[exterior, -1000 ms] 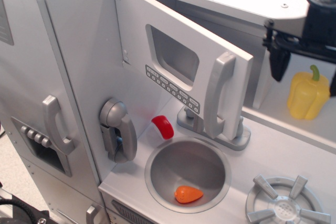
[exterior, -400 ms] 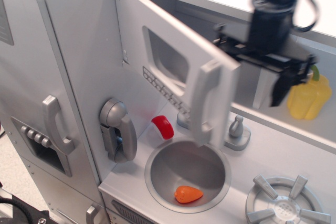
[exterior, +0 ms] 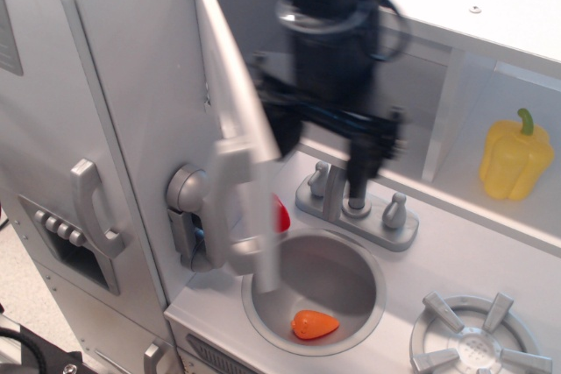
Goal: Open microwave
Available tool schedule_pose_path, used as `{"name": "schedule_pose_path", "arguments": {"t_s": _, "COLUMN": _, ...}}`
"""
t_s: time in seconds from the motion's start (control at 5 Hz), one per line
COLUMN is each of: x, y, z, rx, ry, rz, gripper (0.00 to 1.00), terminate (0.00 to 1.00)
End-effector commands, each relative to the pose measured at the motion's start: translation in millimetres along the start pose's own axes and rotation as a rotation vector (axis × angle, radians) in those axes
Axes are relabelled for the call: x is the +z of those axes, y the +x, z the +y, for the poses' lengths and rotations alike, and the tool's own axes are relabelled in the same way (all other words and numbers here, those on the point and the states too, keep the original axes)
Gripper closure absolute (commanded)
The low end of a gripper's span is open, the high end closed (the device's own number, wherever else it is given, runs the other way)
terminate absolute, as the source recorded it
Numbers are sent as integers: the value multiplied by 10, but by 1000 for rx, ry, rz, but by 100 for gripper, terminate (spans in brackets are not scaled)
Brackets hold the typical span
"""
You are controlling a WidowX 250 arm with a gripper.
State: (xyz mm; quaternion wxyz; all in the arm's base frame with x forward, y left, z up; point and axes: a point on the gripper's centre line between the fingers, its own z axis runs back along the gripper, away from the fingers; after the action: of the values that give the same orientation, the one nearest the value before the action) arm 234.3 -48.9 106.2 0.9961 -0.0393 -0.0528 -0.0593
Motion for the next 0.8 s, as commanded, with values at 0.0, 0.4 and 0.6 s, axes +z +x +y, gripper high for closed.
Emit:
{"name": "schedule_pose_path", "arguments": {"t_s": 0.0, "x": 255, "y": -270, "z": 524, "rx": 19, "ry": 16, "rz": -66, "gripper": 0, "terminate": 0}}
{"name": "schedule_pose_path", "arguments": {"t_s": 0.4, "x": 318, "y": -465, "z": 805, "rx": 0, "ry": 9, "rz": -66, "gripper": 0, "terminate": 0}}
{"name": "schedule_pose_path", "arguments": {"t_s": 0.6, "x": 473, "y": -422, "z": 569, "rx": 27, "ry": 5, "rz": -95, "gripper": 0, "terminate": 0}}
